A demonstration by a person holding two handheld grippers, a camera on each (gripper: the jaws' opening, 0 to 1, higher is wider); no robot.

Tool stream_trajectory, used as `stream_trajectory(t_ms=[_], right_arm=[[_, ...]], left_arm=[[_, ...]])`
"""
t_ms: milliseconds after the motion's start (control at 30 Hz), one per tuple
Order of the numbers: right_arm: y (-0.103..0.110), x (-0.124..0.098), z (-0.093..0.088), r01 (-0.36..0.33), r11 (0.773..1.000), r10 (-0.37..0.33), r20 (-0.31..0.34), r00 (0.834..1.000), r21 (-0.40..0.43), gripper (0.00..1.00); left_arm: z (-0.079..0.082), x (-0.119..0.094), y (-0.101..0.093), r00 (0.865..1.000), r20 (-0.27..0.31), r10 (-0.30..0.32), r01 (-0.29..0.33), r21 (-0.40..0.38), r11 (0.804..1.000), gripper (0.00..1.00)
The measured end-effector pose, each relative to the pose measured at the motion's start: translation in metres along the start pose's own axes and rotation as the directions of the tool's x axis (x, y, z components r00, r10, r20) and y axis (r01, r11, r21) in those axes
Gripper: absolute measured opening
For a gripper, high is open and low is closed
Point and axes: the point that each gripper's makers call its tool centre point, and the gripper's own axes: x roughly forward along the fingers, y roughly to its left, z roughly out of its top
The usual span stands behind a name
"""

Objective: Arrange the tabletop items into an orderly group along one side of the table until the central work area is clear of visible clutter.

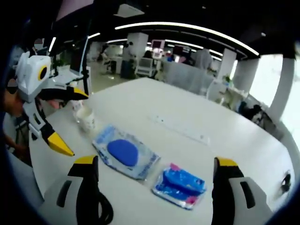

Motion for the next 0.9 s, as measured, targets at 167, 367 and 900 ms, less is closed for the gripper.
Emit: stream_trajectory(t_ms=[167,367,900], right_arm=[[0.001,-0.003,-0.005,-0.004,1.000,0.004,-0.008,1.000,-0.005,1.00],[0.003,-0.009,-0.012,-0.017,1.000,0.017,-0.002,1.000,-0.015,1.00],[0.023,-0.013,-0.026,-0.054,0.998,0.054,-0.001,0.999,-0.034,1.00]], left_arm=[[-0.004,-0.006,-0.002,1.000,0.000,-0.004,0.004,-0.011,1.000,0.99],[-0.008,-0.011,-0.005,1.000,-0.001,-0.013,0.013,-0.012,1.000,0.99],[-0.022,-0.016,-0.019,0.999,-0.016,-0.039,0.039,-0.012,0.999,0.98]])
